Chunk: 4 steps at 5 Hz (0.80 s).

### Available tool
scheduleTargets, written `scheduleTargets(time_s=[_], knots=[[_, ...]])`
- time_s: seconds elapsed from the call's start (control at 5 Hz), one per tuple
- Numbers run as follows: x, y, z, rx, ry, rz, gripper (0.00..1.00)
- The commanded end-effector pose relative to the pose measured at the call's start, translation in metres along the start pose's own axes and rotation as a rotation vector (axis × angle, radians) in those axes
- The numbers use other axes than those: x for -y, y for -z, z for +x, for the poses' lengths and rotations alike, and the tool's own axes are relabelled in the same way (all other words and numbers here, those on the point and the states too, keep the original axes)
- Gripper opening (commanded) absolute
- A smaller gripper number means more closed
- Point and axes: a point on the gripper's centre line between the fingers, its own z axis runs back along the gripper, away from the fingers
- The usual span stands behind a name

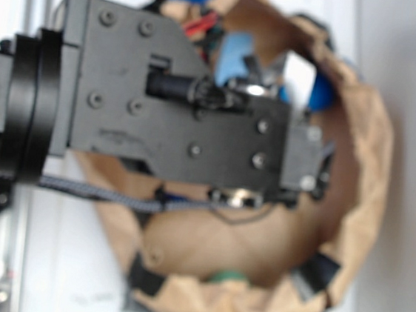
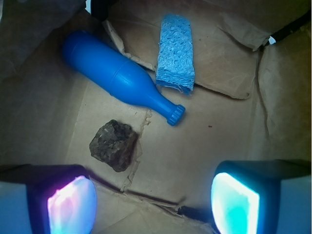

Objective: Grab the rock.

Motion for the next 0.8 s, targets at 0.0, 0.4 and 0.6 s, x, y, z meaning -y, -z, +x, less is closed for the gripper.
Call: scheduleTargets(time_s=[0.0, 0.4, 0.6], knots=[[0.021, -0.005, -0.002, 0.011, -0.022, -0.053, 1.0], [0.022, 0.017, -0.007, 0.05, -0.015, -0.035, 1.0], [0.01, 0.021, -0.01, 0.066, 0.002, -0.018, 1.0]])
